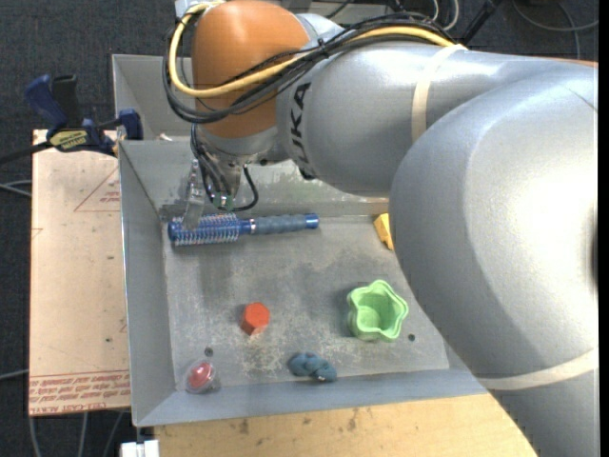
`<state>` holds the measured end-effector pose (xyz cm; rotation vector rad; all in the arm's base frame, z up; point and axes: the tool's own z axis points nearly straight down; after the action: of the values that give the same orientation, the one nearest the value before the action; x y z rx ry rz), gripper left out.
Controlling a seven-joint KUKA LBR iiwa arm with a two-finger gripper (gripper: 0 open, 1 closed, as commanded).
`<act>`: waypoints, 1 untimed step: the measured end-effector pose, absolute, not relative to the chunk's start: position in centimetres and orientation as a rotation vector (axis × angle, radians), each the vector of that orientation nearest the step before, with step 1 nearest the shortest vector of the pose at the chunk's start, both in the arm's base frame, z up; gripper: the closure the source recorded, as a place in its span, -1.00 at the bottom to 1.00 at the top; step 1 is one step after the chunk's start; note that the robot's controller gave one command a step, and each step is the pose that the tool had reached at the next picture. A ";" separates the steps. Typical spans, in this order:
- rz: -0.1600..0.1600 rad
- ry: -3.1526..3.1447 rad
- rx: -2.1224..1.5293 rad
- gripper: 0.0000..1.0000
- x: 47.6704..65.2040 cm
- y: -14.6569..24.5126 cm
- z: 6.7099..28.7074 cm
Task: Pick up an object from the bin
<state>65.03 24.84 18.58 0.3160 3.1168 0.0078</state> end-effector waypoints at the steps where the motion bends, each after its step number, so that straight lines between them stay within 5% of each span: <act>1: -0.003 3.130 0.323 1.00 62.9 24.7 12.3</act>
Offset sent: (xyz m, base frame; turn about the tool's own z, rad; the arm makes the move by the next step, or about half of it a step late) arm -0.0193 -0.0010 -0.0589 0.0065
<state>62.95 24.70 12.27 0.3235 3.1300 -0.0034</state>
